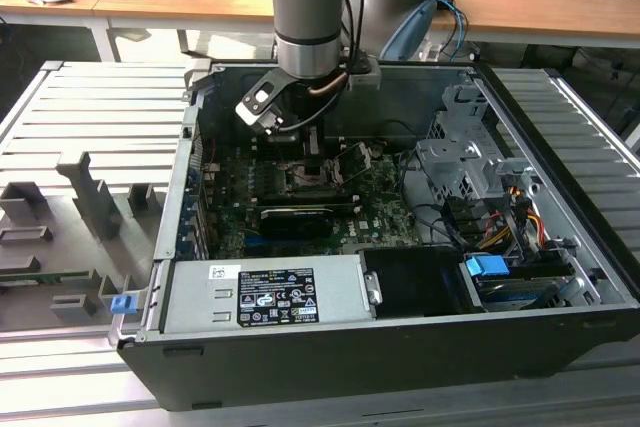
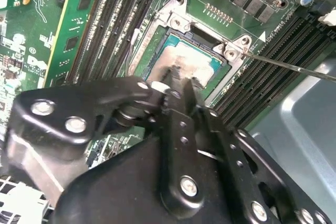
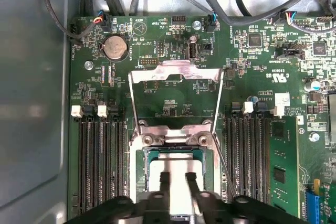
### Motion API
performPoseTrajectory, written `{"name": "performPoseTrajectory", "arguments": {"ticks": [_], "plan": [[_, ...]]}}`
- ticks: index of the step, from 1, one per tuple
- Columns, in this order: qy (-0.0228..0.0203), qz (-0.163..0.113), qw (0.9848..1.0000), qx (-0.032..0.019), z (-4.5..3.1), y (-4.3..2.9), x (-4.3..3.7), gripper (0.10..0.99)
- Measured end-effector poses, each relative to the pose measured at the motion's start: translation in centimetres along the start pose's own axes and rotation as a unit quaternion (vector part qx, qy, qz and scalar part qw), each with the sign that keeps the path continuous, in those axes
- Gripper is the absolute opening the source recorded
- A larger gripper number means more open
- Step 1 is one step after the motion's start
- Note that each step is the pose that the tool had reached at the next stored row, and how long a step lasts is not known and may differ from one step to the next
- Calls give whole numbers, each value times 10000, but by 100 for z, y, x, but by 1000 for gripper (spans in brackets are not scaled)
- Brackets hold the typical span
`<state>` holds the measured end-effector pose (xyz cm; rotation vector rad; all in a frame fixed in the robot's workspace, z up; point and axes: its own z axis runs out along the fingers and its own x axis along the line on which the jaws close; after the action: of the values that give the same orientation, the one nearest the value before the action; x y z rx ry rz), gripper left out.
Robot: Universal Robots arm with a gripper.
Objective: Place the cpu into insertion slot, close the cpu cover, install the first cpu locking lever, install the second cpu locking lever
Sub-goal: 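Place the cpu into insertion slot, then close the cpu cover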
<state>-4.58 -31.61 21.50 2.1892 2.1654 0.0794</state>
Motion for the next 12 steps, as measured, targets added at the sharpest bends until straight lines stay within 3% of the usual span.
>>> {"name": "performPoseTrajectory", "arguments": {"ticks": [2,12], "plan": [[0,0,10000,0,-12,1,0,106],[1,0,10000,1,-42,3,0,106]]}}
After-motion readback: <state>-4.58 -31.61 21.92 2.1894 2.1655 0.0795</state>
